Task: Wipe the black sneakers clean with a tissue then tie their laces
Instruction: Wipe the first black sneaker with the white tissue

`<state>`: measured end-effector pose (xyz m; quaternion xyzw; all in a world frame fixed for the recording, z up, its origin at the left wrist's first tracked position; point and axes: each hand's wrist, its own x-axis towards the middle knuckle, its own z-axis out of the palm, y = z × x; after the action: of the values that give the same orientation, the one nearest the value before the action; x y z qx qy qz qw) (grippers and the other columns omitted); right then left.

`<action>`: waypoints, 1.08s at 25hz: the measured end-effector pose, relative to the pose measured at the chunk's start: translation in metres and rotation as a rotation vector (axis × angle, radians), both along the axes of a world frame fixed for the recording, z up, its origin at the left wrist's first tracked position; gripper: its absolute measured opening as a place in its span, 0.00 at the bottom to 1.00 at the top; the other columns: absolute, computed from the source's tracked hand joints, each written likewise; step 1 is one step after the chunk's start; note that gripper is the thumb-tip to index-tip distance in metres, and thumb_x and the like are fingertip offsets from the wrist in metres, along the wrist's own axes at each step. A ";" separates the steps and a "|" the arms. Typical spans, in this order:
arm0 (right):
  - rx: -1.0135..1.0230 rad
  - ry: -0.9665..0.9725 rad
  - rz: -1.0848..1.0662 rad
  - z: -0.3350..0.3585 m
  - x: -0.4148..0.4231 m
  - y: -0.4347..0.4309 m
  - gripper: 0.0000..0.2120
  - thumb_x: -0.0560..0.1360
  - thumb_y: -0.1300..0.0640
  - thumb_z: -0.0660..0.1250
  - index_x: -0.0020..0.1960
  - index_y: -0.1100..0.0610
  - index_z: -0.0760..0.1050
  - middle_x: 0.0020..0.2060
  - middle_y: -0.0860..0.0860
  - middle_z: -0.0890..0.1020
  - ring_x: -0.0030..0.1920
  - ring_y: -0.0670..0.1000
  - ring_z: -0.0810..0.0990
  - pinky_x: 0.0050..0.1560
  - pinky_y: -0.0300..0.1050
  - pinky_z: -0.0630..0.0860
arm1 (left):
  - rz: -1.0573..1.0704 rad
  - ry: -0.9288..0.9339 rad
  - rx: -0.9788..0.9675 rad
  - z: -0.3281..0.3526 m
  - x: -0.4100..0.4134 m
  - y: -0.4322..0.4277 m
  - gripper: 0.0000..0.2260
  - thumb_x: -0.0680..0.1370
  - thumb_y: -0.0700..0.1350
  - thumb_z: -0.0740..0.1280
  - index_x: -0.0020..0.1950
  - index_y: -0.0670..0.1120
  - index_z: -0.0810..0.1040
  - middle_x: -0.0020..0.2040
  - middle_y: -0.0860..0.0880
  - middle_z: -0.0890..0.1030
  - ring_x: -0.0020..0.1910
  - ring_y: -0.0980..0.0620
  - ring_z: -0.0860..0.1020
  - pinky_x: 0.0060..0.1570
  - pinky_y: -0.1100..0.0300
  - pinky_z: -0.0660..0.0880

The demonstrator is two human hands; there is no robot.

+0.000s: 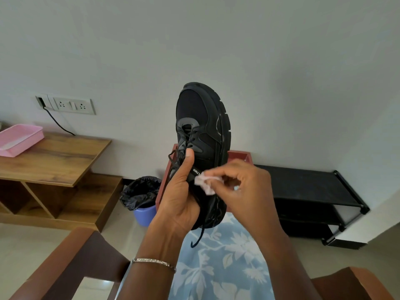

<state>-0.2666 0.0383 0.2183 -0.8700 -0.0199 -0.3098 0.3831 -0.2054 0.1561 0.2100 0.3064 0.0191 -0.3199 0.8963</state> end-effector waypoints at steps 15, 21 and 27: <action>-0.119 -0.122 -0.140 0.014 0.029 -0.002 0.07 0.73 0.58 0.76 0.52 0.55 0.86 0.45 0.48 0.84 0.42 0.44 0.81 0.41 0.33 0.77 | -0.117 0.003 -0.139 0.001 -0.009 0.000 0.27 0.79 0.61 0.62 0.65 0.40 0.80 0.64 0.38 0.80 0.63 0.41 0.80 0.69 0.45 0.71; -0.131 -0.088 -0.001 -0.007 0.009 0.024 0.06 0.75 0.58 0.75 0.51 0.53 0.86 0.44 0.46 0.82 0.42 0.44 0.80 0.41 0.38 0.78 | 0.011 0.022 -0.142 -0.006 -0.003 0.002 0.23 0.79 0.58 0.63 0.56 0.40 0.85 0.50 0.42 0.85 0.46 0.47 0.86 0.50 0.55 0.83; -0.234 -0.301 -0.384 0.001 0.036 0.003 0.08 0.77 0.57 0.70 0.55 0.54 0.84 0.48 0.50 0.82 0.49 0.49 0.77 0.48 0.33 0.70 | -0.080 -0.054 -0.049 -0.001 -0.010 -0.004 0.22 0.82 0.57 0.58 0.58 0.43 0.85 0.58 0.41 0.84 0.61 0.44 0.81 0.69 0.49 0.72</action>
<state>-0.2305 0.0415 0.2190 -0.8404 0.0529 -0.4982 0.2068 -0.2155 0.1522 0.2092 0.2934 -0.0248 -0.3473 0.8903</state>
